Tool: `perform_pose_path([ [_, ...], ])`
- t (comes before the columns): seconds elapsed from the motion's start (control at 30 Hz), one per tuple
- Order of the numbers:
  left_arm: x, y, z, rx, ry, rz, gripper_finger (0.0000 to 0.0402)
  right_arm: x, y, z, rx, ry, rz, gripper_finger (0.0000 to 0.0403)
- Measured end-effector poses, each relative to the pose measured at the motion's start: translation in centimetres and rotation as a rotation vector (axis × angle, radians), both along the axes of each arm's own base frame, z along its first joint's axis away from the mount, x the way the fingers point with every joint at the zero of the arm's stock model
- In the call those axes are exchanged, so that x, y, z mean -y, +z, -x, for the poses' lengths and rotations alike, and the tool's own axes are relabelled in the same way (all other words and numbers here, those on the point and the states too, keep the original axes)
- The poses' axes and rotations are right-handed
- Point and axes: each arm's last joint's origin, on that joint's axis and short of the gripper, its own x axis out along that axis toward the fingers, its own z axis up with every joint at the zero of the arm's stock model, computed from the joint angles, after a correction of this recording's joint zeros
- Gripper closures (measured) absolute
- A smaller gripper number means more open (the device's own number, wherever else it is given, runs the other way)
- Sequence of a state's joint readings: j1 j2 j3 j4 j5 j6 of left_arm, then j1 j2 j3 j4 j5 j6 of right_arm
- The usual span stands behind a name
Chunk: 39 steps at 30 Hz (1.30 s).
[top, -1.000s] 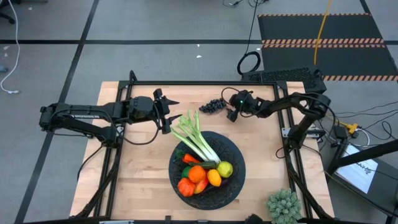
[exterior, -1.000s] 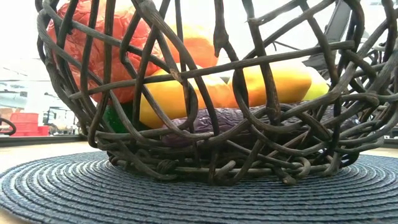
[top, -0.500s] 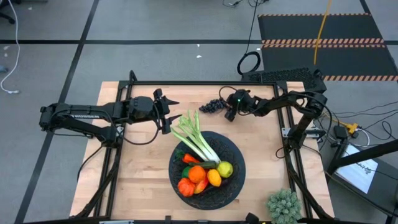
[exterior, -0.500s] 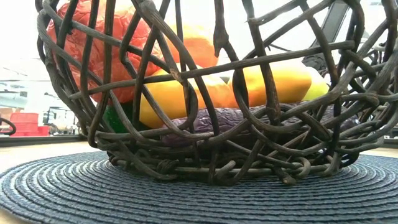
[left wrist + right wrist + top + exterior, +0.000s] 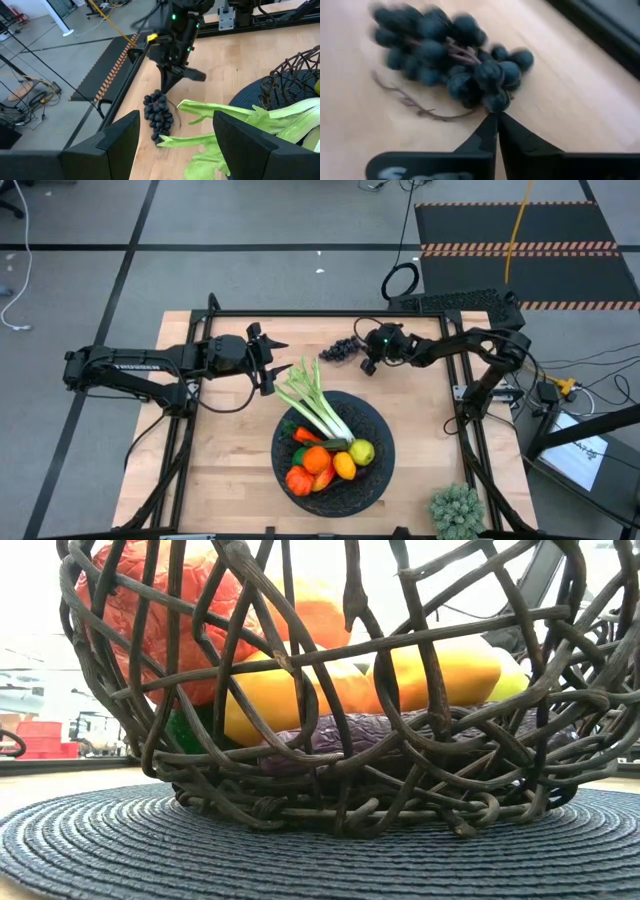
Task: Build produce basket
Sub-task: Put the violet grapes into the black mesh basket
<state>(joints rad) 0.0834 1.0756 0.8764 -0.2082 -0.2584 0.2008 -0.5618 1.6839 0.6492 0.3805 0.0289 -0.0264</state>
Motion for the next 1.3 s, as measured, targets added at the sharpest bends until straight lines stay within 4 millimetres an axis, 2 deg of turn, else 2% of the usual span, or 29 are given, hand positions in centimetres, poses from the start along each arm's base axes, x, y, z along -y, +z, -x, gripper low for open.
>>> perform_pose_path([
  [0.47,0.0,0.0,0.0,0.004,0.001,0.002,0.0149,-4.0,7.0,-0.9,0.261,0.112,0.082,0.0403],
  [0.63,0.1,0.3,-0.1,0.043,0.002,0.008,0.0149,-4.8,8.1,-0.5,0.282,0.091,0.088,0.0403],
  [0.83,0.3,0.4,-0.2,0.049,-0.007,0.013,0.0149,-4.7,6.2,0.1,0.143,-0.015,-0.018,0.0396],
  [1.0,0.3,0.4,-0.2,0.047,-0.007,0.013,0.0149,-5.0,3.2,0.8,0.045,-0.022,-0.063,0.0363],
  [1.13,0.2,0.3,-0.2,0.044,-0.004,0.013,0.0149,-5.2,1.1,1.6,0.072,-0.039,-0.070,0.0330],
  [1.3,0.1,0.3,-0.2,0.038,-0.006,-0.004,0.0149,-4.8,-0.2,1.8,0.128,-0.044,-0.042,0.0286],
])
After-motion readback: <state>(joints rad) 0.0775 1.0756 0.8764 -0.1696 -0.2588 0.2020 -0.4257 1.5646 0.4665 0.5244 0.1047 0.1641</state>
